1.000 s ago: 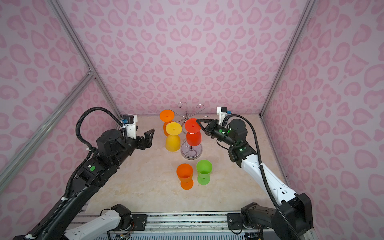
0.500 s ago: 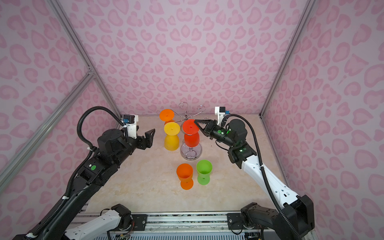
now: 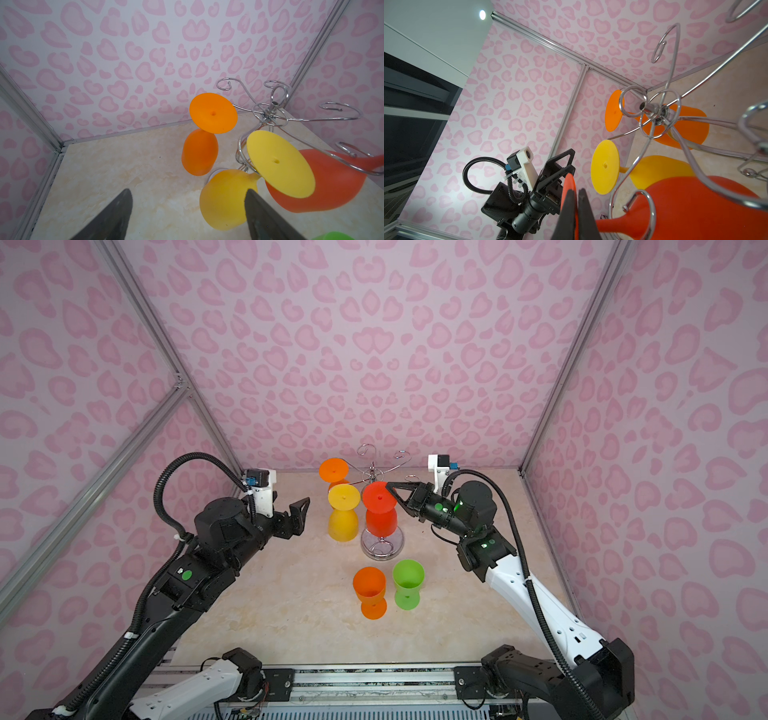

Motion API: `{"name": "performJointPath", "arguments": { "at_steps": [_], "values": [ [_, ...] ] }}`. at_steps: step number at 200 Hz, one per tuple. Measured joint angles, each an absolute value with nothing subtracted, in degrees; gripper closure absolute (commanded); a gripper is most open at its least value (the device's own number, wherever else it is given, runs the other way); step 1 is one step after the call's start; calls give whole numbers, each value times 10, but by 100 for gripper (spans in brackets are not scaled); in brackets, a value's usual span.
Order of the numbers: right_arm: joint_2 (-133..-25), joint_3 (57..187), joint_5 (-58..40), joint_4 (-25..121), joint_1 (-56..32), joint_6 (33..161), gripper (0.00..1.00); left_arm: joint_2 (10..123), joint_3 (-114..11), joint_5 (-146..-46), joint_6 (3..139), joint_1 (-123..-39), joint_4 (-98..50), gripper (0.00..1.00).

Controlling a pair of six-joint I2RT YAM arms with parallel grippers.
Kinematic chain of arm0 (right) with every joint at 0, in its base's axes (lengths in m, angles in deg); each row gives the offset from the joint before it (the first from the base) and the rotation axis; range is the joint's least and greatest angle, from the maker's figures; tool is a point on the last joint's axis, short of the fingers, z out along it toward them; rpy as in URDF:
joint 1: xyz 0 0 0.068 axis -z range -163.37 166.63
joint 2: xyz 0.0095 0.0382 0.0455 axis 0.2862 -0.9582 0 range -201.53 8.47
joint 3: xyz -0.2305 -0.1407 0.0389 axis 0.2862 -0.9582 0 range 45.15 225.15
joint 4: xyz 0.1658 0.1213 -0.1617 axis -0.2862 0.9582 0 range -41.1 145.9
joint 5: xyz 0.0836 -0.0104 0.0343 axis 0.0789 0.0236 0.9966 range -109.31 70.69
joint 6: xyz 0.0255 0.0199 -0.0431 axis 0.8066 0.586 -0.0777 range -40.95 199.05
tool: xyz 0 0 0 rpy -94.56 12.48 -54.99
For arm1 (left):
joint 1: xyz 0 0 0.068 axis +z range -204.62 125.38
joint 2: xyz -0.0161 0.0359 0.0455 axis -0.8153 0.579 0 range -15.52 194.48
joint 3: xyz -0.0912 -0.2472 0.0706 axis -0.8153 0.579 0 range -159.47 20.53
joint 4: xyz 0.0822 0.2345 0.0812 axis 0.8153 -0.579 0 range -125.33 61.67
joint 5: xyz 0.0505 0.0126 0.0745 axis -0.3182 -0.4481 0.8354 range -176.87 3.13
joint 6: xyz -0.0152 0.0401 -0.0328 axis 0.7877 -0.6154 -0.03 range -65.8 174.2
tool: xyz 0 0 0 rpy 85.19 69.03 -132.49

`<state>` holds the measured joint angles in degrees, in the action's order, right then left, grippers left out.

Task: Take the wine glass off the wine glass rack
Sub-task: 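Close the right gripper on the red glass's base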

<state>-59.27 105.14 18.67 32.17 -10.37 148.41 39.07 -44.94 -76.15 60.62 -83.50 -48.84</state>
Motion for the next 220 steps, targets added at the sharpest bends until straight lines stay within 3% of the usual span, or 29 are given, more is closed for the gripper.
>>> {"name": "performJointPath", "arguments": {
  "at_steps": [220],
  "values": [
    [-689, 1111, 183, 321, -108, 1478, 100, 389, -440, -774, 612, -832, -491, 14]
  ]
}}
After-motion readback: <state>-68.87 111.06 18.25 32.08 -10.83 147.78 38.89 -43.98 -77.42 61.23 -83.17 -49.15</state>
